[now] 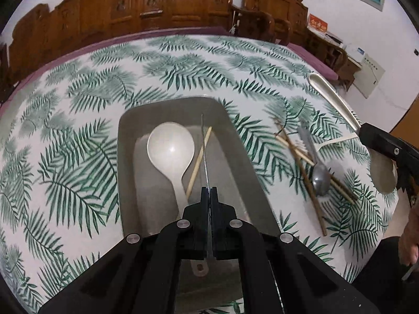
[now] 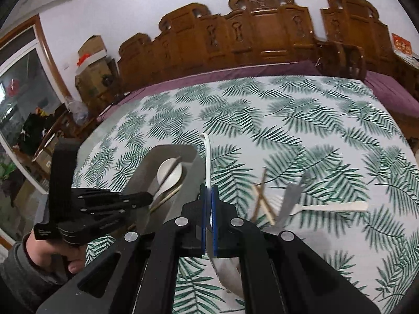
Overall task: Organize utensils
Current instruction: 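Lower the white plastic utensil into the grey tray and open the right tool, then move the right tool to the utensil pile and grasp a white plastic fork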
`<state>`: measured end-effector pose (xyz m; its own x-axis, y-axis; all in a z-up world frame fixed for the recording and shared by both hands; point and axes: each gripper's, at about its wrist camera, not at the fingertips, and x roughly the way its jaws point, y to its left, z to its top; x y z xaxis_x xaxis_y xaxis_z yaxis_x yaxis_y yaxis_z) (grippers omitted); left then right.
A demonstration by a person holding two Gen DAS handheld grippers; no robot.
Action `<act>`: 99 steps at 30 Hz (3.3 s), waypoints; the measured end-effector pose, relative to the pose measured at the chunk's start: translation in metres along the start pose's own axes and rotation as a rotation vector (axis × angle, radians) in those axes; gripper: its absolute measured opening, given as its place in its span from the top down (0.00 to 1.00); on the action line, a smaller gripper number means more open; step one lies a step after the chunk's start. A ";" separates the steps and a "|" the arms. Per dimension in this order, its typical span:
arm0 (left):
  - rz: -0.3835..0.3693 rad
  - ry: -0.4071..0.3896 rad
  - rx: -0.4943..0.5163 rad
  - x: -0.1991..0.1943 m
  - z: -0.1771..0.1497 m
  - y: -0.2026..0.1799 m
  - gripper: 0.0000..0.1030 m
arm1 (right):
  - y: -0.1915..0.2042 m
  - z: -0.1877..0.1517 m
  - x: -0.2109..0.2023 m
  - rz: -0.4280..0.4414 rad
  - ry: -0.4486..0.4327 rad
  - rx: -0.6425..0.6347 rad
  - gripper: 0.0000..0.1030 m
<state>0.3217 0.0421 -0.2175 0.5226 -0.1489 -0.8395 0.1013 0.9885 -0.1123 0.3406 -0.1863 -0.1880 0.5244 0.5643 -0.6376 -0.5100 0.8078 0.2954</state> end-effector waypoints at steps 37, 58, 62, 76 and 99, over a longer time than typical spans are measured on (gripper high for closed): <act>0.072 -0.141 -0.110 -0.050 0.006 0.066 0.99 | 0.081 -0.002 0.121 0.126 0.161 0.133 0.92; -0.039 -0.161 0.002 -0.044 0.008 -0.008 0.85 | -0.022 0.010 0.002 -0.150 -0.024 -0.090 0.92; -0.065 -0.156 0.034 -0.042 0.007 -0.032 0.84 | -0.052 0.000 -0.007 -0.213 -0.040 -0.074 0.92; -0.091 -0.114 0.120 -0.019 -0.001 -0.092 0.80 | -0.124 -0.017 0.009 -0.260 0.061 -0.011 0.76; -0.088 -0.084 0.170 0.000 -0.011 -0.126 0.79 | -0.151 -0.030 0.035 -0.133 0.128 0.215 0.70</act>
<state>0.2997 -0.0823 -0.2089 0.5738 -0.2431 -0.7821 0.2870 0.9541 -0.0860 0.4157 -0.2941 -0.2760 0.4794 0.4362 -0.7615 -0.2794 0.8985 0.3387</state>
